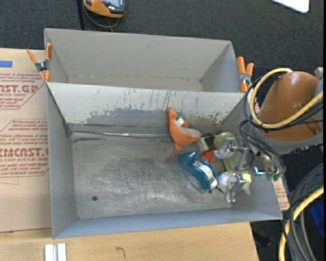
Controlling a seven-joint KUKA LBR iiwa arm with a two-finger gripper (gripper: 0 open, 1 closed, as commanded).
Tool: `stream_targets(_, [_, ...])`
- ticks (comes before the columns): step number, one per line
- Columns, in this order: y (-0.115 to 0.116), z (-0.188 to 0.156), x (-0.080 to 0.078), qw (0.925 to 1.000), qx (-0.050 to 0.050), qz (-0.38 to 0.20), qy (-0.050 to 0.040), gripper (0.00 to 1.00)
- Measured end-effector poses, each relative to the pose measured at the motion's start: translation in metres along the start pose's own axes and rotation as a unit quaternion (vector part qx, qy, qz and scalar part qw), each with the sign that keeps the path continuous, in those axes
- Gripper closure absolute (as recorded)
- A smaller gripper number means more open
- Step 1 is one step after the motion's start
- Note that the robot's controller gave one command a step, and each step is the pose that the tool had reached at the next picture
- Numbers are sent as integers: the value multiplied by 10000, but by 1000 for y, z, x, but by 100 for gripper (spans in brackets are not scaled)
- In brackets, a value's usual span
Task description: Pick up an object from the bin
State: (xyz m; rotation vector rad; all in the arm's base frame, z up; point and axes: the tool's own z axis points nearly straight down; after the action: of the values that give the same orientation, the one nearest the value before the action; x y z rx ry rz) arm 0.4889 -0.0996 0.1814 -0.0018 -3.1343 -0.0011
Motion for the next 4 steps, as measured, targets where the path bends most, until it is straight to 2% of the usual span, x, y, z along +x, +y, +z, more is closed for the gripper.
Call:
stream_targets(1, [0,-4,-2,10000,6,-7,-40,0])
stream_targets(2, [-1,41,-13,9993,2,362,-69,0])
stream_targets(3, [13,83,-49,9986,-1,517,-58,0])
stream_targets(4, [6,94,-51,9967,-67,809,-19,0])
